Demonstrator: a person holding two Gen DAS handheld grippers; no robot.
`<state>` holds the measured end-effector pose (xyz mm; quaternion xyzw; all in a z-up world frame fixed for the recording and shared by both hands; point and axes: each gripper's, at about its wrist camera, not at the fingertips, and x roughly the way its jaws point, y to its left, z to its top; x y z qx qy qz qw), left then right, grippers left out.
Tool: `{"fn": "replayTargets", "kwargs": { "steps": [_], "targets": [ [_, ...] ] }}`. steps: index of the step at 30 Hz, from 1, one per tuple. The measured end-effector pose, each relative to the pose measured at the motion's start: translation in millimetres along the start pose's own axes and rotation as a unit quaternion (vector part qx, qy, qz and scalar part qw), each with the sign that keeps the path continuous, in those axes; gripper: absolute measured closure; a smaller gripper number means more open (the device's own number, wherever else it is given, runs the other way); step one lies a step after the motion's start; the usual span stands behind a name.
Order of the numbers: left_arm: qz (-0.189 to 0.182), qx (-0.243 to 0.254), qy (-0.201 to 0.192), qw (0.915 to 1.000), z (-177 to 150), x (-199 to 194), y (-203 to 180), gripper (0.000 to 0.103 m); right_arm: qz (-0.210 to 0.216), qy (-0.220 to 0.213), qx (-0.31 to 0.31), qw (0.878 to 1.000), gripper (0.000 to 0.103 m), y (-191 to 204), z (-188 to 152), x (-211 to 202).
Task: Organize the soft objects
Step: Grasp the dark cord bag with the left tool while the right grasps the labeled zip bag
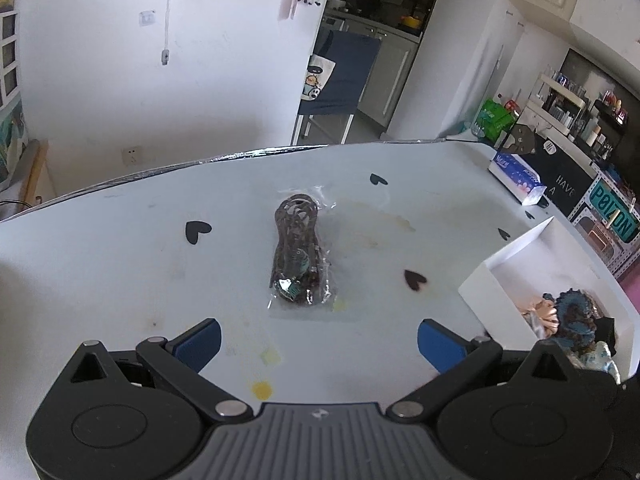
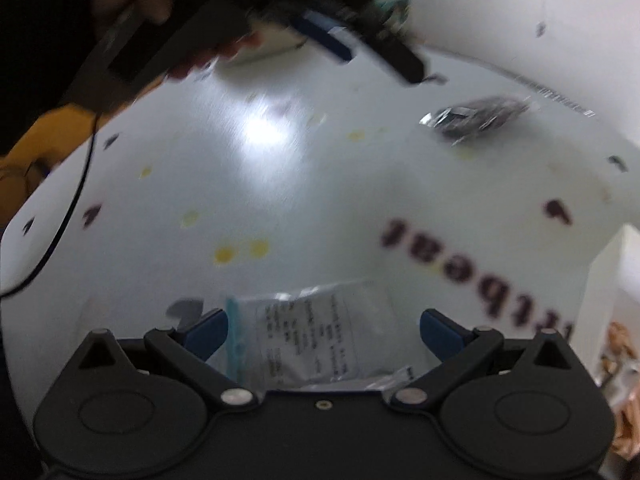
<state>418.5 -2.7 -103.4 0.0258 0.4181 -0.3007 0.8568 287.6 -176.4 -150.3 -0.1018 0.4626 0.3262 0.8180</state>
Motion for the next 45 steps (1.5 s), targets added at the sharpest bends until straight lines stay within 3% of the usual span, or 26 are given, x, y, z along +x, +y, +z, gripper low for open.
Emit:
{"fn": "replayTargets", "kwargs": {
  "steps": [4,8,15,26,28,36,43,45],
  "targets": [
    [0.0,0.006,0.006,1.0,7,17,6,0.0,0.004,0.018,-0.043,0.999,0.0,13,-3,1],
    [0.001,0.01,0.008,0.9999,16,36,12,0.0,-0.026,0.026,-0.068,0.997,0.0,27,-9,4],
    [0.008,0.032,-0.002,0.9995,36,70,16,0.003,-0.066,0.015,-0.001,0.998,0.0,33,-11,-2],
    [-0.011,-0.008,0.006,0.9999,55,119,19,0.027,-0.097,0.0,0.06,0.993,0.01,30,-11,-4],
    [-0.003,-0.001,0.003,1.0,55,121,15,0.044,-0.103,0.001,0.059,0.993,0.011,32,-12,-4],
    [0.016,0.001,0.01,0.9998,43,105,12,0.077,-0.111,-0.005,0.08,0.991,0.017,36,-12,-8],
    [0.029,-0.032,0.012,0.999,12,70,17,0.081,-0.115,-0.015,0.089,0.989,0.024,42,-15,-16],
    [0.032,-0.043,0.012,0.9985,1,59,17,0.081,-0.114,-0.022,0.088,0.989,0.036,45,-15,-20]
  ]
}}
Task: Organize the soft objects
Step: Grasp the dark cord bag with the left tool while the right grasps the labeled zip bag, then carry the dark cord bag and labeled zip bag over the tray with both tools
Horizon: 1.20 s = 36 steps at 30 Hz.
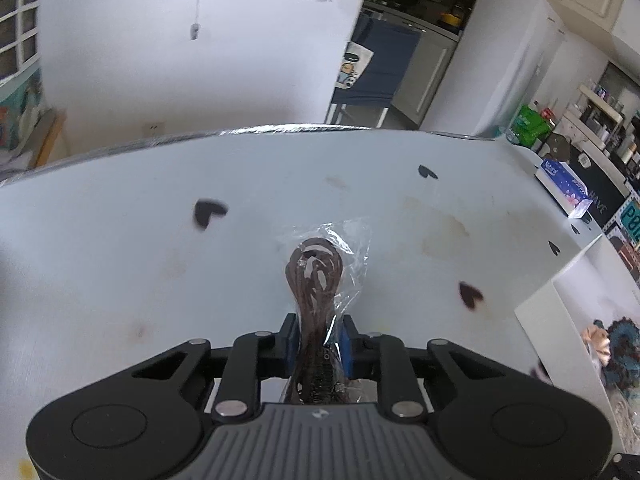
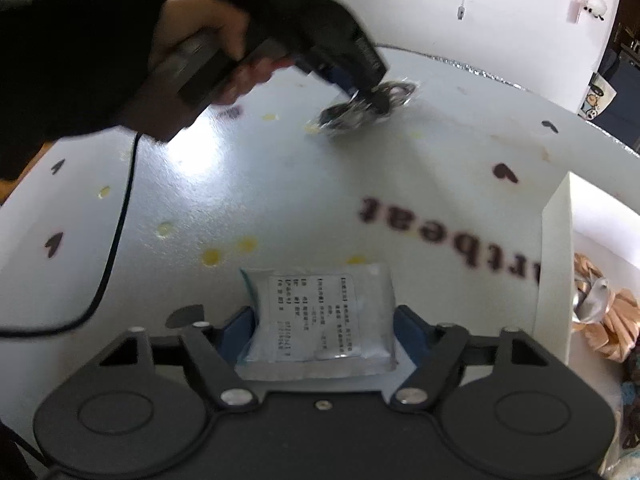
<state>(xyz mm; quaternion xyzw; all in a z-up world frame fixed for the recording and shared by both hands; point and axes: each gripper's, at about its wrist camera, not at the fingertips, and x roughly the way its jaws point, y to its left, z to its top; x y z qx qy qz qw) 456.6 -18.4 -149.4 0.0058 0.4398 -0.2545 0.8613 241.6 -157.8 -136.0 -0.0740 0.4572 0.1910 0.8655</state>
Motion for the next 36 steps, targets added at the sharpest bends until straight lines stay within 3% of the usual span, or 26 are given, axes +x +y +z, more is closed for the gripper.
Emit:
{"fn": "replayTargets", "kwargs": {
  "steps": [7,12,19,24,25,26,27,36],
  "targets": [
    [0.005,-0.026,-0.003,0.9996,-31,-33,0,0.082,0.001,0.002,0.014,1.0,0.034,5,-4,-5],
    [0.003,-0.043,-0.015,0.9989,-52,-58,-4,0.082,-0.003,0.004,0.007,1.0,0.016,2,-4,2],
    [0.012,-0.067,-0.024,0.9974,-78,-90,-4,0.082,0.011,0.0,-0.004,1.0,0.007,0,-1,14],
    [0.025,-0.093,-0.03,0.9949,-95,-107,0,0.082,0.004,-0.003,-0.007,1.0,0.02,2,-1,9],
    [0.029,-0.095,-0.032,0.9946,-98,-110,0,0.082,0.004,-0.004,-0.001,1.0,0.024,0,0,7],
    [0.033,-0.097,-0.033,0.9942,-100,-113,-1,0.082,-0.004,-0.007,0.001,1.0,0.036,0,0,5],
    [0.035,-0.099,-0.034,0.9938,-102,-116,-1,0.082,-0.002,-0.009,0.009,1.0,0.038,-1,1,3],
    [0.051,-0.098,-0.057,0.9923,-110,-144,-16,0.082,-0.011,-0.037,0.033,0.999,0.041,5,8,-21]
  ]
}}
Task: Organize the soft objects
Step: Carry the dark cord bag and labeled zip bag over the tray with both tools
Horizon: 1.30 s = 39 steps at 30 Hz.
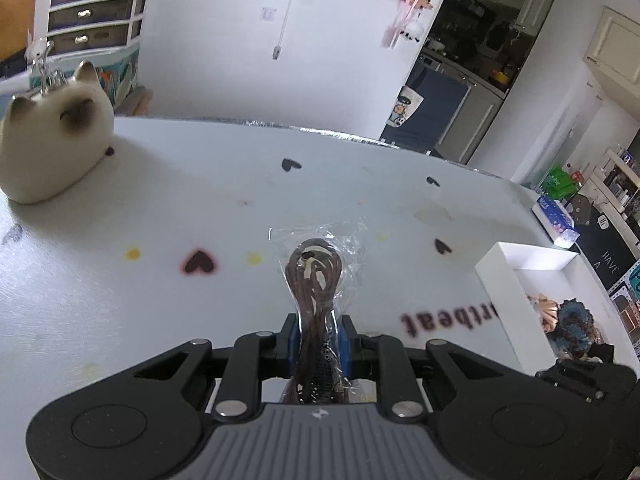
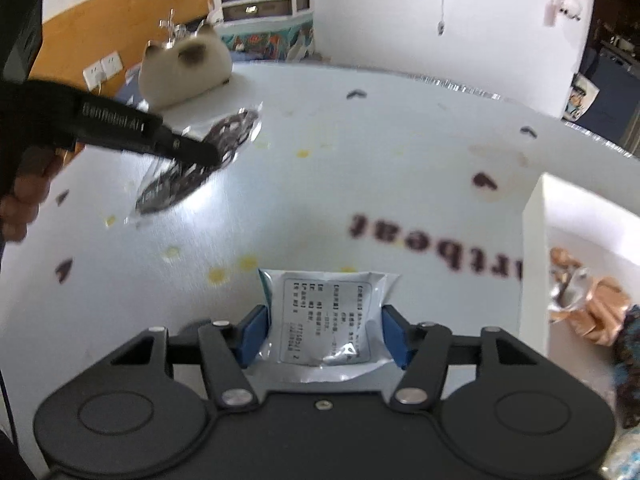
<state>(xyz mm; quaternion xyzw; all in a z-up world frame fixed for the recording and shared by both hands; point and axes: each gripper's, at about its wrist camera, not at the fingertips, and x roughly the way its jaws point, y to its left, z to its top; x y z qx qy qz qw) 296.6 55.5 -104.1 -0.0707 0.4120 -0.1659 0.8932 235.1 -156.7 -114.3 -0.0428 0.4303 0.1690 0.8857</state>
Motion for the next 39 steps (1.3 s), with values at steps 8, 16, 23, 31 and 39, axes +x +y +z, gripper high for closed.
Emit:
{"fn": "replayTargets", "kwargs": {
  "steps": [8,16,23,31,39],
  "targets": [
    [-0.001,0.014,-0.029,0.9995,1,-29,-21,0.082,-0.009,-0.045,0.019,0.999,0.041,-3,18,-36],
    [-0.002,0.013,-0.065,0.9978,7,-60,-52,0.082,-0.019,-0.095,0.042,0.994,0.041,-20,26,-80],
    [0.0,0.004,-0.089,0.996,11,-74,-97,0.082,-0.028,-0.124,0.054,0.99,0.041,-55,25,-119],
    [0.002,-0.007,-0.1,0.9949,10,-68,-158,0.082,-0.039,-0.128,0.056,0.989,0.041,-109,12,-148],
    [-0.006,-0.011,-0.108,0.9941,8,-51,-221,0.082,-0.051,-0.138,0.068,0.987,0.04,-172,-1,-174]
  ]
}}
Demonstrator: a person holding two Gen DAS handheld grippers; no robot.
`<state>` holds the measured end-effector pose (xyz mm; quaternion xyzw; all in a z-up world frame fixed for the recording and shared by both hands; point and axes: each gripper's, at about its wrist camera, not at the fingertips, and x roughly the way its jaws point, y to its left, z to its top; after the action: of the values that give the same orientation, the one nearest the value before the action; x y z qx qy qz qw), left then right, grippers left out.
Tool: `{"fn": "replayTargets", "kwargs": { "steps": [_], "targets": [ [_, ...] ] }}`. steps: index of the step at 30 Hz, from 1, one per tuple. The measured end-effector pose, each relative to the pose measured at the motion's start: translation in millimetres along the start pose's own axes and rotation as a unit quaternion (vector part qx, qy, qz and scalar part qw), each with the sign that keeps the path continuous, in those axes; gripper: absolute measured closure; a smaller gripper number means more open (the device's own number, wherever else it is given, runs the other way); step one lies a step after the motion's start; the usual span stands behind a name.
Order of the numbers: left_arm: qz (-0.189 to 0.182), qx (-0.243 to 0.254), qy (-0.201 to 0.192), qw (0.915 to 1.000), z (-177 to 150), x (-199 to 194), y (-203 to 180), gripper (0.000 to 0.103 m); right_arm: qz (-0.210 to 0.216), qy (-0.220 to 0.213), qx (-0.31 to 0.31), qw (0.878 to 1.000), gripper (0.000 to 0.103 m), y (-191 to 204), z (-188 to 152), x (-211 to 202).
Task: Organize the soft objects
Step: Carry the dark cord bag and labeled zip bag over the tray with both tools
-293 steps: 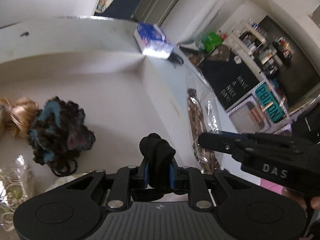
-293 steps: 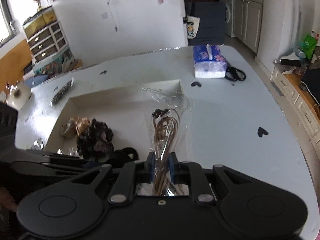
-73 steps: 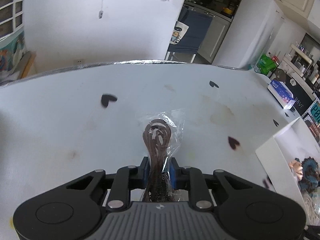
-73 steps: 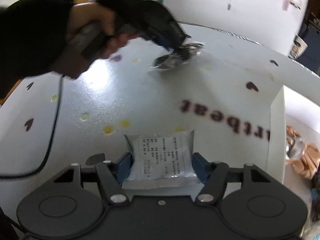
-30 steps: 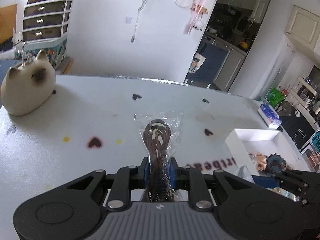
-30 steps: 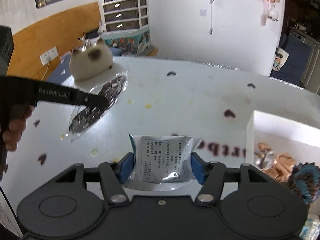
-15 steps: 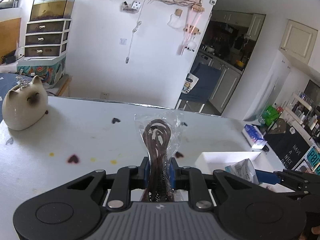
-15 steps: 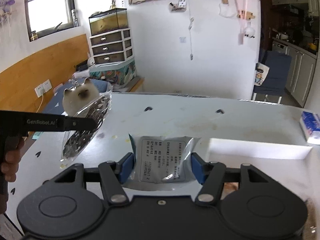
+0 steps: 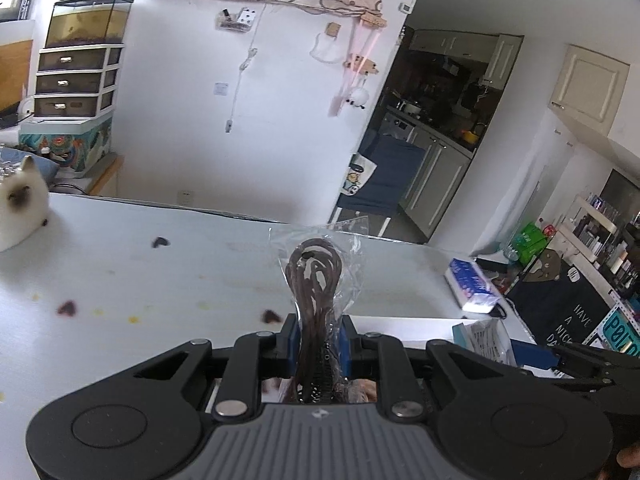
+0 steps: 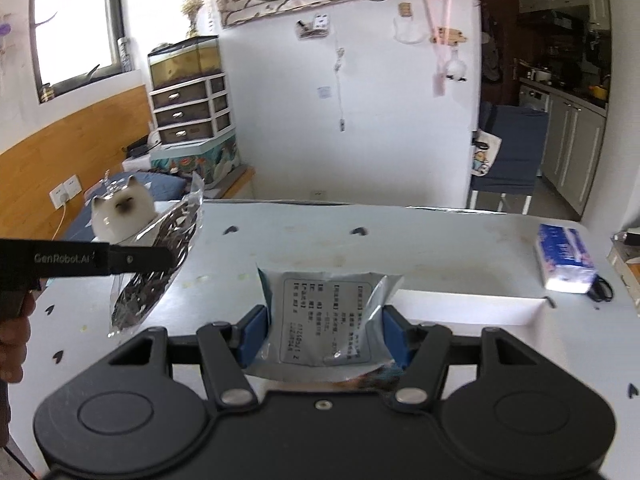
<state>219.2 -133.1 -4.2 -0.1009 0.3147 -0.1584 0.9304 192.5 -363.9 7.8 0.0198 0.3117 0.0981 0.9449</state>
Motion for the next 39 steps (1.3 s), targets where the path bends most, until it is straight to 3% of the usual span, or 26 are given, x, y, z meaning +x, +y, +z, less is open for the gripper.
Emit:
{"fn": "replayTargets", "kwargs": {
  "steps": [13,27,33,39],
  "targets": [
    [-0.055,-0.022,0.02,0.998,-21,51,-94,0.082,-0.04,-0.008,0.027,0.999,0.04,-106,-6,-25],
    [-0.135,-0.049,0.114,0.9831,-47,140,-152,0.082,-0.074,-0.002,0.07,0.995,0.04,-183,-8,-19],
    [-0.129,-0.054,0.151,0.9786,-58,187,-163,0.082,-0.08,0.015,0.086,0.993,0.04,-206,-7,-1],
    [-0.071,-0.063,0.165,0.9816,-66,222,-160,0.082,-0.068,0.04,0.107,0.991,0.04,-218,-8,25]
  ]
}}
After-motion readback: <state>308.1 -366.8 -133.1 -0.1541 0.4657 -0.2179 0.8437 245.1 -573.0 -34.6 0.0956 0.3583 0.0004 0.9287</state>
